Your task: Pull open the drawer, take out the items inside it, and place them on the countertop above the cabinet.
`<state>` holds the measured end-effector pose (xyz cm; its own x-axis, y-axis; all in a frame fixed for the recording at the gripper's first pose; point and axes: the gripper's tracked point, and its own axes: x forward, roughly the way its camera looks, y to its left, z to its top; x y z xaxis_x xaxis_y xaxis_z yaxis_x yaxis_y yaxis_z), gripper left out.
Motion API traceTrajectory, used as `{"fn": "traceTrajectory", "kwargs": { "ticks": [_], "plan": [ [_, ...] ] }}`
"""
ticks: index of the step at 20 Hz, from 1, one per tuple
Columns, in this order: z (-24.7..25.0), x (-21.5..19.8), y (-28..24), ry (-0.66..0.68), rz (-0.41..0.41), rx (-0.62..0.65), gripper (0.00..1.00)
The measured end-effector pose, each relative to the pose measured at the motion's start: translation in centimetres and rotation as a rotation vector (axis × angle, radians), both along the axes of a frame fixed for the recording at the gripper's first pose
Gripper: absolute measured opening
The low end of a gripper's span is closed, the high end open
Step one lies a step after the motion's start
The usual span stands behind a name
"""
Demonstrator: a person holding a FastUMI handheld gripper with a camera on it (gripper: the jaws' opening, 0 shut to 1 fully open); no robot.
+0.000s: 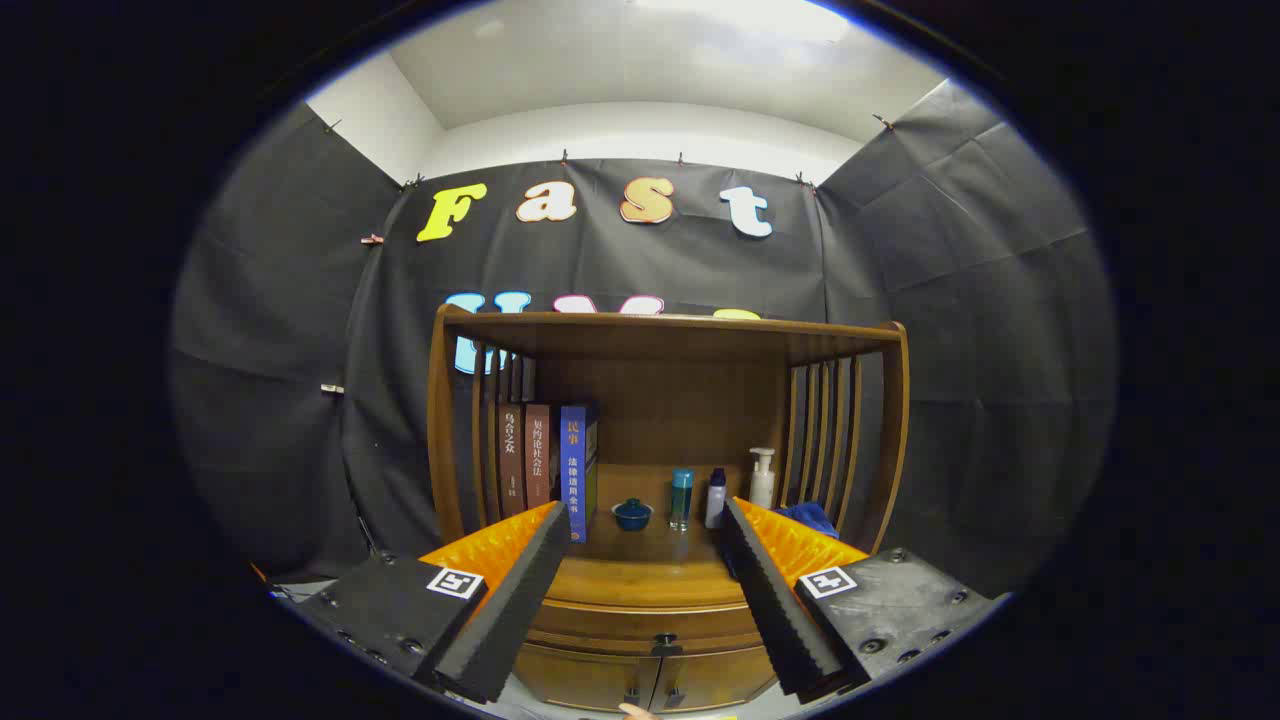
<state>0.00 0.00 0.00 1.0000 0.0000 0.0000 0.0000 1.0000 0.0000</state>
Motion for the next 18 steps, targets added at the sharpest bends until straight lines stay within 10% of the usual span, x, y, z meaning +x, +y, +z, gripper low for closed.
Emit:
{"fn": "traceTrajectory", "kwargs": {
  "ticks": [18],
  "plan": [
    [-0.42, 0.34, 0.80, 0.001, -0.002, 0.011, 0.99]
  ]
}}
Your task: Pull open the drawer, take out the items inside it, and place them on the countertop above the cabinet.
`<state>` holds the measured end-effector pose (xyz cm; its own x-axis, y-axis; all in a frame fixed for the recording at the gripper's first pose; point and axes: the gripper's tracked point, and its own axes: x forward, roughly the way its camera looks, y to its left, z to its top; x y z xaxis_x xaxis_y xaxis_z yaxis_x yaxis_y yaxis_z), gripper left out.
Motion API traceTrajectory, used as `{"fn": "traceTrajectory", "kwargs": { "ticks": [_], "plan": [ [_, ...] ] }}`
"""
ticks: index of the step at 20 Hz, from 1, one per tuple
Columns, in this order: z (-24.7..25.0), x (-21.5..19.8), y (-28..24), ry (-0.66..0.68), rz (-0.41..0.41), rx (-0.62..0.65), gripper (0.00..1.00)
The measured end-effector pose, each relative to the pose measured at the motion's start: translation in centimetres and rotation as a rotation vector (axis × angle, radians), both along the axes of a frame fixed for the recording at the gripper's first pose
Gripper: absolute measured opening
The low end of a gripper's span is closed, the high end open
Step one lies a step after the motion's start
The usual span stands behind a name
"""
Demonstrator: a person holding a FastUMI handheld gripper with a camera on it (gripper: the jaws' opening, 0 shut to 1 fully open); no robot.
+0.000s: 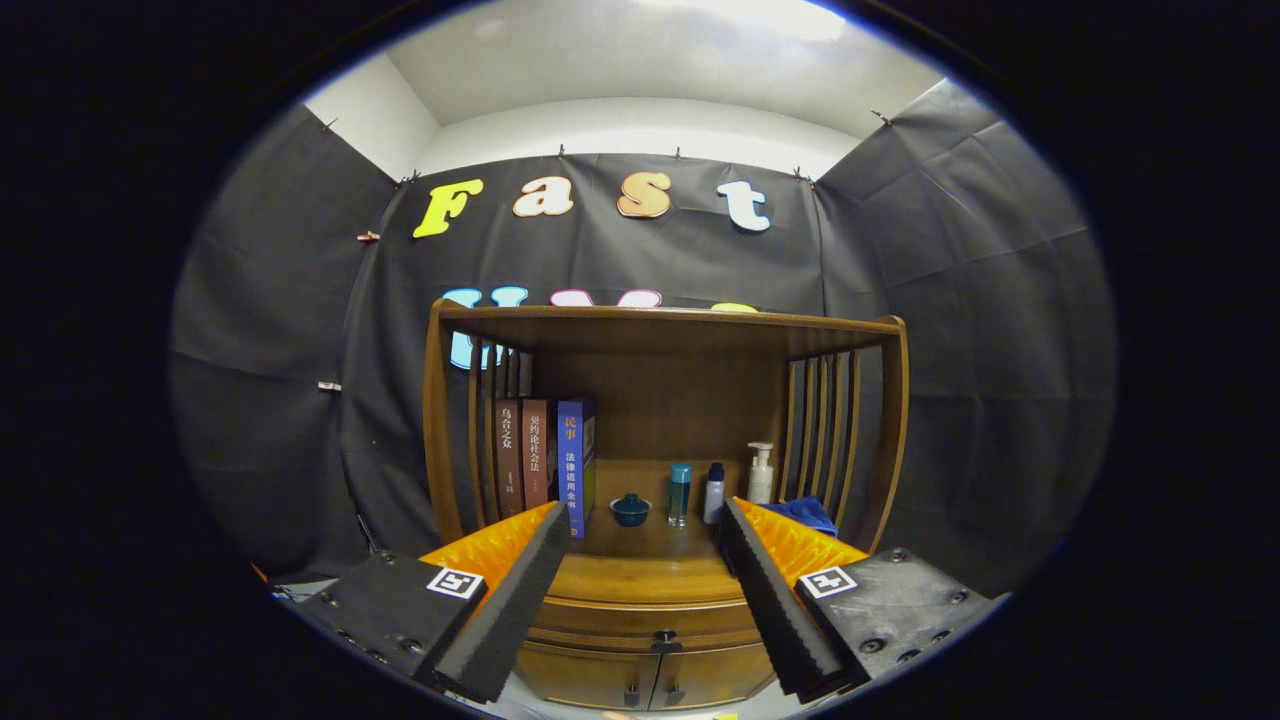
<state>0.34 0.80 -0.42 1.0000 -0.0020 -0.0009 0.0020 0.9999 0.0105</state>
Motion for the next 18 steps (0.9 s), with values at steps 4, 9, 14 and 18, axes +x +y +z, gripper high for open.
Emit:
{"fn": "traceTrajectory", "kwargs": {
  "ticks": [4, 9, 14, 18],
  "plan": [
    [-0.5, 0.2, 0.0, 0.010, -0.002, 0.007, 0.99],
    [-2.5, 1.0, -0.3, 0.049, -0.007, 0.019, 0.99],
    [-6.7, 2.8, -1.0, 0.122, 0.009, 0.040, 0.99],
    [-10.9, 4.6, -2.0, 0.189, 0.009, 0.052, 0.99]
  ]
}}
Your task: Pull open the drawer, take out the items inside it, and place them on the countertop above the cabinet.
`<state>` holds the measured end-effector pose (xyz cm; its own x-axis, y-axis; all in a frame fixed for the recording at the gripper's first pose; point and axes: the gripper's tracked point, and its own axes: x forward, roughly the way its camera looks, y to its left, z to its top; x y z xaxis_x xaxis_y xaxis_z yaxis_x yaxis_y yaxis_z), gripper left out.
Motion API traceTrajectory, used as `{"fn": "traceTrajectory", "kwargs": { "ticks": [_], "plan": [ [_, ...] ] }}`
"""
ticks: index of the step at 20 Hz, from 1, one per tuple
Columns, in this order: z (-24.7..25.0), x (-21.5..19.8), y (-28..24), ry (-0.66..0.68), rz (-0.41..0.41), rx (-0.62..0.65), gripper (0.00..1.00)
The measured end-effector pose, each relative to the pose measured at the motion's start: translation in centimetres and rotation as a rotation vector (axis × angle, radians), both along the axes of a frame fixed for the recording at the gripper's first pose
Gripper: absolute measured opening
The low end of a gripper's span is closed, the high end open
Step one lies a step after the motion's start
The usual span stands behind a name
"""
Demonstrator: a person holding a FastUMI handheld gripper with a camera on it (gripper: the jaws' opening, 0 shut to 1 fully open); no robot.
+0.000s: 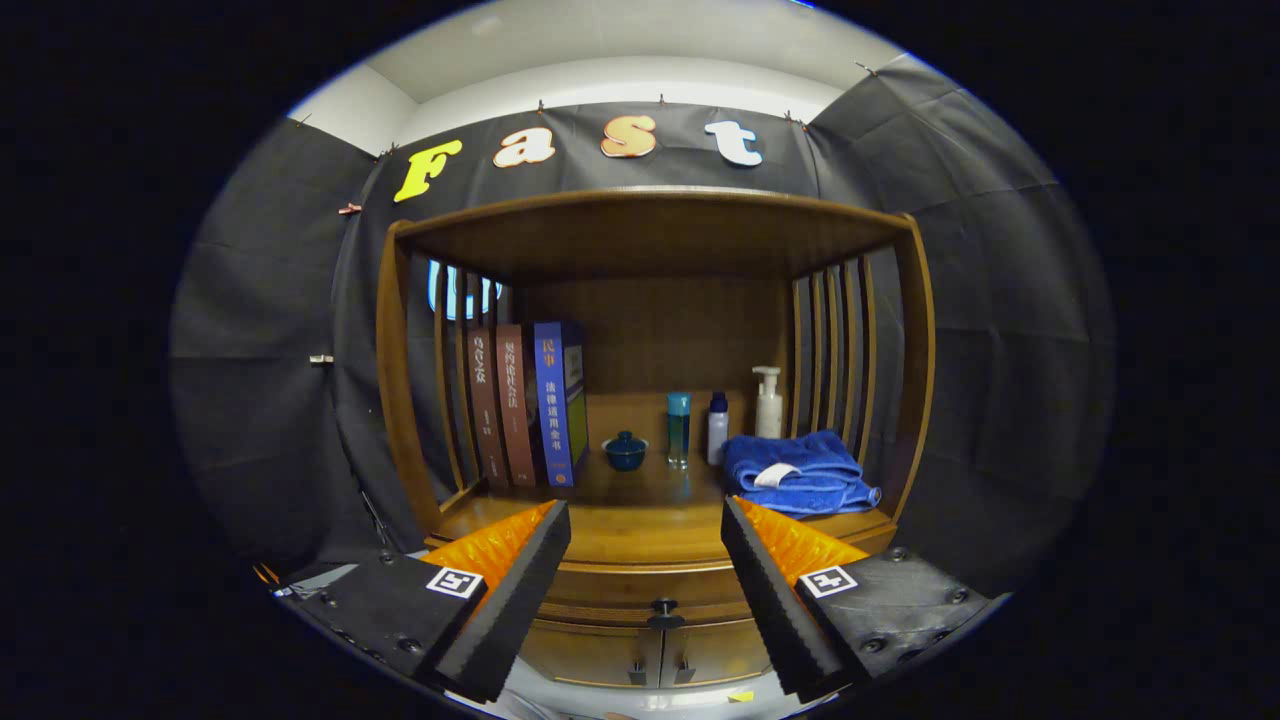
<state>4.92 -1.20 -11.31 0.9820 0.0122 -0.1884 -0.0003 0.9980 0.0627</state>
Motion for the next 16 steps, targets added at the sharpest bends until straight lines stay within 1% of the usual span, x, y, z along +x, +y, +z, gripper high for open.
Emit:
{"fn": "traceTrajectory", "kwargs": {
  "ticks": [5, 7, 12, 16],
  "plan": [
    [-6.4, 2.1, -0.3, 0.116, 0.014, 0.002, 0.99],
    [-8.8, 2.2, -0.5, 0.151, 0.017, 0.002, 1.00],
    [-14.8, 3.8, -0.8, 0.231, 0.008, 0.028, 1.00],
    [-19.7, 4.2, -0.8, 0.330, 0.016, 0.039, 1.00]
  ]
}}
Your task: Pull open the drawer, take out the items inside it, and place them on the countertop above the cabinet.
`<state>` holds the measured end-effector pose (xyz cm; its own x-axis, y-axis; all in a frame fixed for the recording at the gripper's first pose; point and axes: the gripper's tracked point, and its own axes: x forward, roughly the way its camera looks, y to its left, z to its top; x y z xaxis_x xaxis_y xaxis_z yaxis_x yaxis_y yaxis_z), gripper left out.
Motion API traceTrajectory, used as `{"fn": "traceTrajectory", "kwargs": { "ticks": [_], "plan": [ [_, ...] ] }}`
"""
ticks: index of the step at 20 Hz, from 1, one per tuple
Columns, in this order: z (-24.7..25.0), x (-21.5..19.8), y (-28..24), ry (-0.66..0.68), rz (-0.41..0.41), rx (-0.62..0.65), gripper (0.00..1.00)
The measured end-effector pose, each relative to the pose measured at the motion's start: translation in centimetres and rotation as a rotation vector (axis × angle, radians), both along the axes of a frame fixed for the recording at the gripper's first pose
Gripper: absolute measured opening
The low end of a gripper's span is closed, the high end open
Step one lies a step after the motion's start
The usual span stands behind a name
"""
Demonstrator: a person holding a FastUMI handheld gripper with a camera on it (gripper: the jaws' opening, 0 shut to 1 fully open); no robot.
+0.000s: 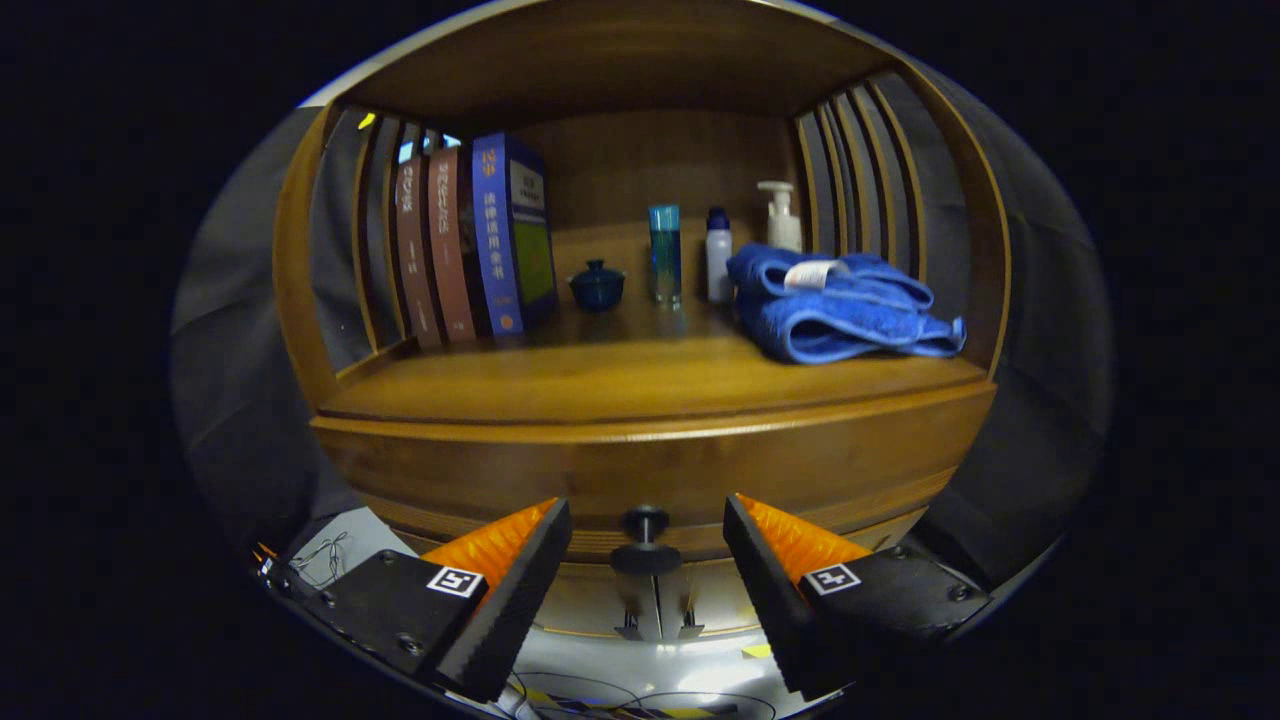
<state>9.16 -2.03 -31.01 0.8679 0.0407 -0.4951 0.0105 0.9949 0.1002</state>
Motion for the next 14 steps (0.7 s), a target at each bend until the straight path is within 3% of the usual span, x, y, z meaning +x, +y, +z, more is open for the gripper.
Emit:
{"fn": "traceTrajectory", "kwargs": {
  "ticks": [4, 7, 8, 11, 14],
  "plan": [
    [-2.2, 0.4, 0.4, 0.040, 0.018, -0.005, 0.92],
    [-2.5, 0.5, 0.5, 0.040, 0.022, -0.013, 0.52],
    [-2.5, 0.3, 0.4, 0.034, 0.029, 0.000, 0.52],
    [-2.5, 0.4, 0.6, 0.028, 0.043, 0.005, 0.39],
    [-2.6, 0.3, 0.6, 0.042, 0.050, -0.006, 0.39]
  ]
}}
